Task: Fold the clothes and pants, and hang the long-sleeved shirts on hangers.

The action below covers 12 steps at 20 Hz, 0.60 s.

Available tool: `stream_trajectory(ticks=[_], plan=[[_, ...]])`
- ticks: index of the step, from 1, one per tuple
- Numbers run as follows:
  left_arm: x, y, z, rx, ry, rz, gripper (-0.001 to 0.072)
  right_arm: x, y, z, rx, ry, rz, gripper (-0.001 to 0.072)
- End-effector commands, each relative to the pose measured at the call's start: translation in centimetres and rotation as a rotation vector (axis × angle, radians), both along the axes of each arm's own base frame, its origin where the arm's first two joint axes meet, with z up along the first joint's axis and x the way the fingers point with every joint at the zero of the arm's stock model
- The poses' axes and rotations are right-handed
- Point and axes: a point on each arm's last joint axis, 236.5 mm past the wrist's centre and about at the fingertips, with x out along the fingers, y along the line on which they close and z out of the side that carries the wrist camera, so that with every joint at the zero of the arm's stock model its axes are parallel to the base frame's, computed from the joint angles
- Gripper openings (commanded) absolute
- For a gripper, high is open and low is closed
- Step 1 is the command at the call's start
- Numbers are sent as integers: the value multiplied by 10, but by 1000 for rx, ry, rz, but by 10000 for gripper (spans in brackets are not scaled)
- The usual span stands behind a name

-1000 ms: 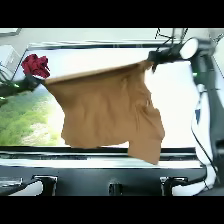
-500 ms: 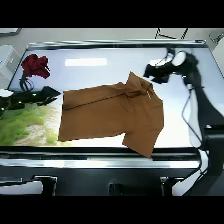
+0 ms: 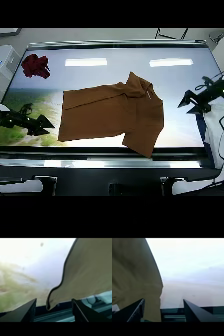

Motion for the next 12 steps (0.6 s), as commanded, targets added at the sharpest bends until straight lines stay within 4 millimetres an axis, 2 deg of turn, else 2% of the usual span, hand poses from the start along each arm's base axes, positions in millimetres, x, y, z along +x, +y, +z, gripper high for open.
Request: stream_trajectory(ticks=[1,5,7,8,10,11,12], plan=[[-31,-20,-18,-50,53,-50,434,-32,4,-16,39,54,10,552],[-31,-35,-28,-33,50,-75,434,-33,6,-16,45,58,11,547],[-25,-46,-32,-36,25,-62,430,-32,7,-15,53,55,15,547],[-21,-52,-32,-45,13,-54,368,-33,8,-15,58,54,21,546],[-17,-66,-31,-65,3,-58,335,-32,8,-15,56,51,20,547],[-20,-71,-30,-68,15,-68,227,-30,7,-16,53,46,17,547],[-22,-75,-29,-71,23,-78,153,-28,6,-16,48,36,14,547]])
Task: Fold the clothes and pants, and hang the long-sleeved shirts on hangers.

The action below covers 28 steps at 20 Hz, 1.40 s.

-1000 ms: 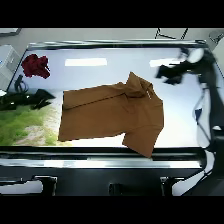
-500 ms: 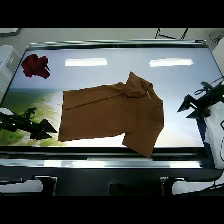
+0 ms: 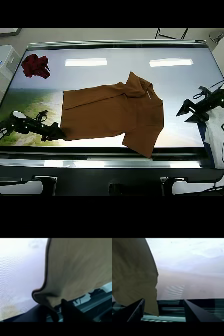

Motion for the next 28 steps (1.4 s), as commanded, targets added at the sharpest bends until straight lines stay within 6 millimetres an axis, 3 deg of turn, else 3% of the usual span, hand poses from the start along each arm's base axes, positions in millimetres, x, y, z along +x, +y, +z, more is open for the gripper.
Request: stream_trajectory(ticks=[1,2,5,11,15,17,19,20,22,24,25,26,27,28], plan=[[0,-18,1,-20,5,-14,74,4,-2,-3,-9,-20,-6,546],[-2,-19,3,-25,10,-21,20,4,-3,-7,-16,-19,-10,545],[-4,-20,6,-32,4,-36,18,-5,0,-34,-12,9,-33,541],[3,-18,14,-15,-49,-38,18,-11,56,-85,225,30,-43,528],[4,-17,18,-10,-67,-37,18,9,83,-98,208,-29,14,503],[6,-17,21,-5,-79,-35,18,19,93,-102,177,-45,-6,321],[10,-15,26,4,-102,-34,18,21,108,-97,202,-49,5,34],[15,-14,31,10,-125,-33,18,23,114,-87,232,-76,31,30],[44,-2,62,48,-249,-20,17,42,110,-45,214,-202,92,30],[94,19,137,132,-498,12,16,82,96,31,116,-449,158,30],[121,34,199,195,-678,36,17,105,89,93,47,-639,204,30],[138,47,269,263,-868,61,17,122,83,168,-41,-853,245,31],[146,58,353,344,-1086,97,17,128,77,244,-144,-1060,260,31],[140,64,434,417,-1287,135,17,122,70,323,-259,-1260,247,31]])
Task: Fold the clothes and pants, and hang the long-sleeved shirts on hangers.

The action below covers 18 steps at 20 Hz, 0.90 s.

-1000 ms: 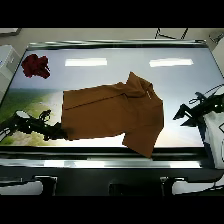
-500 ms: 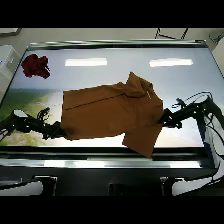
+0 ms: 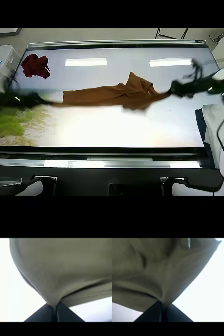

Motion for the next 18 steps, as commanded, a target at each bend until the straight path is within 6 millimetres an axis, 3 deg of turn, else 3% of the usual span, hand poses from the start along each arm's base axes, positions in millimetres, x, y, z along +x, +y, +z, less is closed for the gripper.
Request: stream_trajectory(ticks=[1,2,3,4,5,7,10,14,16,17,18], plan=[[-18,23,263,211,-680,133,17,-19,-19,260,-261,-715,-87,31],[-45,20,323,262,-842,168,17,-51,-23,322,-336,-875,-138,31],[-78,12,372,301,-978,188,17,-84,-23,363,-386,-983,-173,32],[-108,2,405,326,-1081,199,17,-119,-20,391,-422,-1063,-197,32],[-137,-8,430,343,-1166,208,17,-148,-16,407,-452,-1108,-210,32],[-181,-21,457,370,-1278,231,17,-197,-9,427,-478,-1170,-236,32],[-220,-29,470,423,-1345,256,18,-249,-4,450,-474,-1252,-295,32],[-230,-34,472,430,-1358,254,18,-272,-4,457,-471,-1279,-328,32],[-209,-31,451,431,-1266,219,18,-264,-9,446,-478,-1225,-332,32],[-190,-28,427,429,-1164,182,18,-252,-14,428,-468,-1143,-333,32],[-166,-24,392,413,-1025,137,17,-233,-20,397,-458,-1008,-319,32]])
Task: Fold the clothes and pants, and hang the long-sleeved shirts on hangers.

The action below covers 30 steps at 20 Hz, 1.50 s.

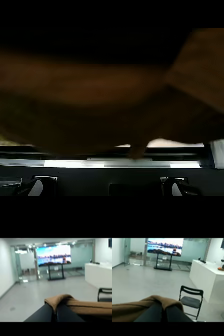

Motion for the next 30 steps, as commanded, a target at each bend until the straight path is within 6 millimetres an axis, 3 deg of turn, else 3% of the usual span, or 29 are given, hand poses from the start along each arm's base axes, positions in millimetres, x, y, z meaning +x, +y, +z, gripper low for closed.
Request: stream_trajectory(ticks=[1,5,8,10,12,13,15,18,20,22,26,28,30], plan=[[59,10,-94,-46,380,-53,17,42,-14,-84,67,353,-16,31],[156,17,-296,-229,966,-182,16,123,-16,-300,179,1147,93,29],[201,10,-454,-365,1248,-192,17,176,0,-445,266,1448,129,29],[219,11,-539,-442,1383,-157,16,215,9,-523,404,1512,66,30],[243,16,-593,-489,1453,-131,17,256,21,-575,526,1492,48,31],[257,19,-607,-504,1463,-125,17,278,24,-589,579,1438,52,31],[286,23,-618,-501,1458,-129,17,322,17,-595,637,1272,31,31],[334,28,-606,-460,1356,-131,17,372,-7,-576,643,1024,-20,31],[357,28,-598,-447,1290,-122,17,386,-15,-571,647,946,-36,31],[366,23,-605,-443,1280,-120,17,387,-15,-578,649,950,-40,31],[352,8,-639,-447,1390,-153,18,363,-2,-612,654,1116,-25,31],[337,10,-628,-426,1439,-193,18,350,2,-598,615,1166,-4,31],[308,17,-603,-386,1524,-257,18,323,0,-570,541,1249,32,32]])
